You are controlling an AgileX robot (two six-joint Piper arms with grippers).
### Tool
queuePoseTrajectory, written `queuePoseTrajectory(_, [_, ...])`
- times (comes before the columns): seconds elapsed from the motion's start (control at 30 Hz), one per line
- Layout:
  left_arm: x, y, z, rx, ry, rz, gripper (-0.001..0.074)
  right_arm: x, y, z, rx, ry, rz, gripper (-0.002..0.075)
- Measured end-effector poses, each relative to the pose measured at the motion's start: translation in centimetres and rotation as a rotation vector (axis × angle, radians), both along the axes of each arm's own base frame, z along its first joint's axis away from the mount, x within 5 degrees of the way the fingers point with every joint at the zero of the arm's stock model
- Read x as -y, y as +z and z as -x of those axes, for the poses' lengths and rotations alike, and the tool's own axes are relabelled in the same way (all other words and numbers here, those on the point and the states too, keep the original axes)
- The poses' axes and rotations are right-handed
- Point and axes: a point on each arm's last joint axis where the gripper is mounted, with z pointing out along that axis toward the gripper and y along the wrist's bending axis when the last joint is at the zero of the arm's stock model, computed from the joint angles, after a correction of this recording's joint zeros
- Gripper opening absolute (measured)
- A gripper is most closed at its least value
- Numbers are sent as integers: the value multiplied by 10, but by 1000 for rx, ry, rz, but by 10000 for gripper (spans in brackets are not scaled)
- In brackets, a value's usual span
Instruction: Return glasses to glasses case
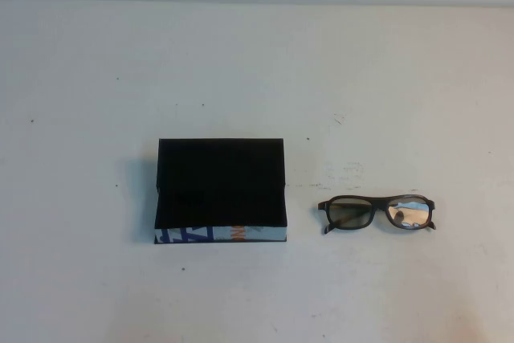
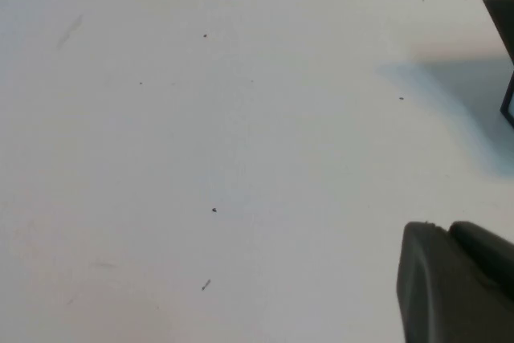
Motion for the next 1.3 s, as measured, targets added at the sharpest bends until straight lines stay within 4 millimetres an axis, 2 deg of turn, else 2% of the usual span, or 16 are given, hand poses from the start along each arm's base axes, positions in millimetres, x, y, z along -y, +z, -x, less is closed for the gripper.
queuePoseTrajectory(1.13, [0,0,0,0,0,0,-4,0,0,0,0,0,-2,-11])
queuePoseTrajectory(1.3, [0,0,0,0,0,0,-4,-4,1,0,3,8,-129,-11])
